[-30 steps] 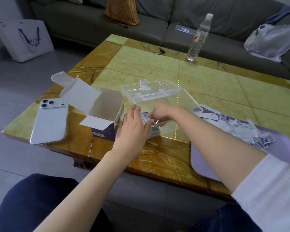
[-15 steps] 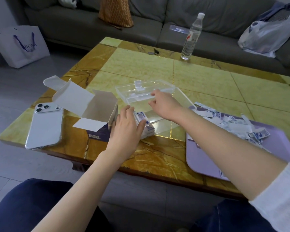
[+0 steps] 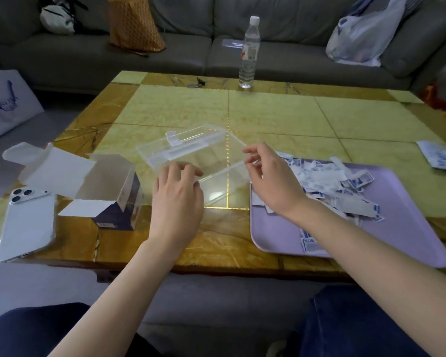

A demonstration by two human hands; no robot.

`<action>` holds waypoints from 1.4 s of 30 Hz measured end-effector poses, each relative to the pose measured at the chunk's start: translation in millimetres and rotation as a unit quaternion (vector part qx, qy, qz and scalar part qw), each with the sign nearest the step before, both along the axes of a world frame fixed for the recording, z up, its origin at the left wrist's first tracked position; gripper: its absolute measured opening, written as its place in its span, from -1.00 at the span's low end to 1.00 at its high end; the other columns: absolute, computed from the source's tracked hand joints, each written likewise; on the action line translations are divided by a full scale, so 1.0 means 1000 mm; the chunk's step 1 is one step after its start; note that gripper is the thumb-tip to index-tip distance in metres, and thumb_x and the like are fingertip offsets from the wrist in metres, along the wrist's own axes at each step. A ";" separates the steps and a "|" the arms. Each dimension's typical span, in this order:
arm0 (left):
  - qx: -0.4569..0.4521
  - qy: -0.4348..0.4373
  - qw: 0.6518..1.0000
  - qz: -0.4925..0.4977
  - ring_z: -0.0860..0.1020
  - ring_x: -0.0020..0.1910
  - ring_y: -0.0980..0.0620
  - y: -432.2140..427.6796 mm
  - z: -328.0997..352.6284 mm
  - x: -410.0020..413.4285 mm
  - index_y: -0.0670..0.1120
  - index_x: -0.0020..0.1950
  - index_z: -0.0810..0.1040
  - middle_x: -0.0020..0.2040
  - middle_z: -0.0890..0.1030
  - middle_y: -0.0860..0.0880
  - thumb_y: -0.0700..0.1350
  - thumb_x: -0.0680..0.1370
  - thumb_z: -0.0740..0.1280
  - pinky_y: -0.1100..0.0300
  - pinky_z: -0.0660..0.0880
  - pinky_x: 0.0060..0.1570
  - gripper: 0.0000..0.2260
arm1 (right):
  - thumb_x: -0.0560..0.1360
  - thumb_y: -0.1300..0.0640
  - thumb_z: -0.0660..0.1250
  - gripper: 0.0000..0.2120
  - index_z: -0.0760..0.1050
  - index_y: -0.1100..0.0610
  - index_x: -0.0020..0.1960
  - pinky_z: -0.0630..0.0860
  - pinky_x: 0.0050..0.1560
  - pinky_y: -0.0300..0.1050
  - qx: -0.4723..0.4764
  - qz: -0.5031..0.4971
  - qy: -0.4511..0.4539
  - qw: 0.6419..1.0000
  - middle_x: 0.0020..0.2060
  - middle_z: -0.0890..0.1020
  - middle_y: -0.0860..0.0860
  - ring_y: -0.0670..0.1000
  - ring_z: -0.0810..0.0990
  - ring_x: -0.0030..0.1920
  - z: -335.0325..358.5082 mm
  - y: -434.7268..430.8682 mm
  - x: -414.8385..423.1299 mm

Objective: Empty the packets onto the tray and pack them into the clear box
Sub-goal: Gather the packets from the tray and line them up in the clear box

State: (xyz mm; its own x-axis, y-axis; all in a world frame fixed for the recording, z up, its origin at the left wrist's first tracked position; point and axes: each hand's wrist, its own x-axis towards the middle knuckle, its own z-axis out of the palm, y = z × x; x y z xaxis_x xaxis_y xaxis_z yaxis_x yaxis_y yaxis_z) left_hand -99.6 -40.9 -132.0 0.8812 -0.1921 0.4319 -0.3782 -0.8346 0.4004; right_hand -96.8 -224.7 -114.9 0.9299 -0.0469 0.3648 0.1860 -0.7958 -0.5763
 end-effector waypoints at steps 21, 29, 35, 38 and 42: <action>0.152 0.106 0.956 -0.229 0.55 -0.04 -0.09 -0.105 -0.054 -0.030 -0.09 -0.04 0.59 -0.07 0.59 -0.04 -0.03 0.49 -0.03 0.08 0.41 0.01 -0.60 | 0.48 -0.05 0.34 -0.42 0.24 0.10 0.41 0.38 0.25 0.00 -0.169 -0.091 0.283 0.940 0.36 0.35 0.05 0.08 0.34 0.32 -0.052 -0.137 -0.055; 0.142 0.088 0.961 -0.220 0.56 -0.08 -0.08 -0.107 -0.058 -0.028 -0.09 -0.07 0.58 -0.10 0.58 -0.03 -0.11 0.52 0.12 0.10 0.41 -0.02 -0.76 | 0.58 0.12 0.20 -0.80 0.52 0.14 0.13 0.48 -0.26 -0.08 -0.190 -0.125 0.207 0.952 -0.15 0.59 0.05 0.04 0.52 -0.27 -0.043 -0.129 -0.042; 0.161 0.132 0.950 -0.231 0.44 0.15 -0.01 -0.108 -0.047 -0.021 -0.05 0.16 0.51 0.11 0.50 0.00 -0.13 0.59 0.12 0.25 0.17 0.10 -0.77 | 0.60 0.19 0.10 -0.80 0.48 0.21 0.00 0.29 -0.29 -0.12 -0.227 -0.162 0.133 0.951 -0.22 0.60 0.16 0.16 0.55 -0.21 -0.026 -0.125 -0.037; 0.135 0.183 0.946 -0.229 0.46 0.17 -0.01 -0.110 -0.039 -0.015 -0.05 0.22 0.49 0.18 0.51 -0.01 -0.14 0.59 0.13 0.18 0.24 0.18 -0.75 | 0.62 0.15 0.11 -0.77 0.43 0.22 0.18 0.26 -0.28 -0.11 -0.242 -0.165 0.072 0.953 -0.14 0.60 0.19 0.17 0.55 -0.14 -0.015 -0.113 -0.038; 0.021 0.200 0.963 -0.181 0.53 0.07 -0.05 -0.113 -0.023 -0.010 -0.07 0.22 0.45 0.20 0.51 -0.02 -0.16 0.58 0.18 0.03 0.39 0.17 -0.77 | 0.60 0.15 0.17 -0.81 0.48 0.21 0.12 0.29 -0.25 -0.13 -0.174 -0.117 -0.014 0.978 -0.14 0.59 0.10 0.09 0.50 -0.17 -0.003 -0.093 -0.044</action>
